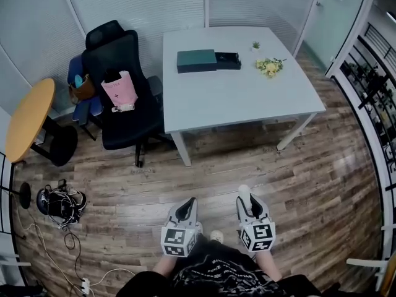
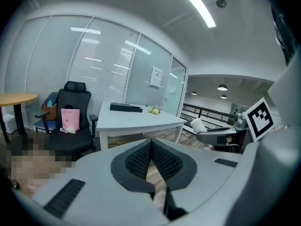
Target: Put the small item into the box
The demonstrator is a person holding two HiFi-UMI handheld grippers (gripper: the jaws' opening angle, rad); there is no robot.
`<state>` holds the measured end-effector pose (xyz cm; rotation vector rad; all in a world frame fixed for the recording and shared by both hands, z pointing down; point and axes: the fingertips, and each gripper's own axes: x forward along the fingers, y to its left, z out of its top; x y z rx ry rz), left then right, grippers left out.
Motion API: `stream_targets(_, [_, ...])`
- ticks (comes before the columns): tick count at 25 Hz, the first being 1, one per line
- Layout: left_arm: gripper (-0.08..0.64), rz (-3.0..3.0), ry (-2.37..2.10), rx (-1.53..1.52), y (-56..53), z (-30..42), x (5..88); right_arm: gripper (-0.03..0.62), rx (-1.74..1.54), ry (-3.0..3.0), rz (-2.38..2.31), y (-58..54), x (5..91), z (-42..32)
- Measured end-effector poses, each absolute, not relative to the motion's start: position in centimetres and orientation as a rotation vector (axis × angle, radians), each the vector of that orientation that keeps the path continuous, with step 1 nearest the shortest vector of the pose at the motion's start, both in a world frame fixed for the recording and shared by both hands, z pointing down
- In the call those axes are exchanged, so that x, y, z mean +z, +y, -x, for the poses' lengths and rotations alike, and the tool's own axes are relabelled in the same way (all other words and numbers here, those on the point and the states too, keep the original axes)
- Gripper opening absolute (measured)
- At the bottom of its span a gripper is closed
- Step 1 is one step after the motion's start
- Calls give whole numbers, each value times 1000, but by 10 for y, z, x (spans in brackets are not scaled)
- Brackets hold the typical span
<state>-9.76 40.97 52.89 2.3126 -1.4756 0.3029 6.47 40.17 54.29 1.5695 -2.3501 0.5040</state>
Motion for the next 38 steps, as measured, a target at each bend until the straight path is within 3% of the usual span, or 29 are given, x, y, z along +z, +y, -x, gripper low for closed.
stream_targets(25, [20, -2325, -1455, 344, 349, 153, 540, 150, 517, -2305, -1638, 334, 554, -25])
stream_targets(38, [20, -2286, -1517, 320, 254, 92, 533, 150, 437, -2349, -1507, 222, 548, -72])
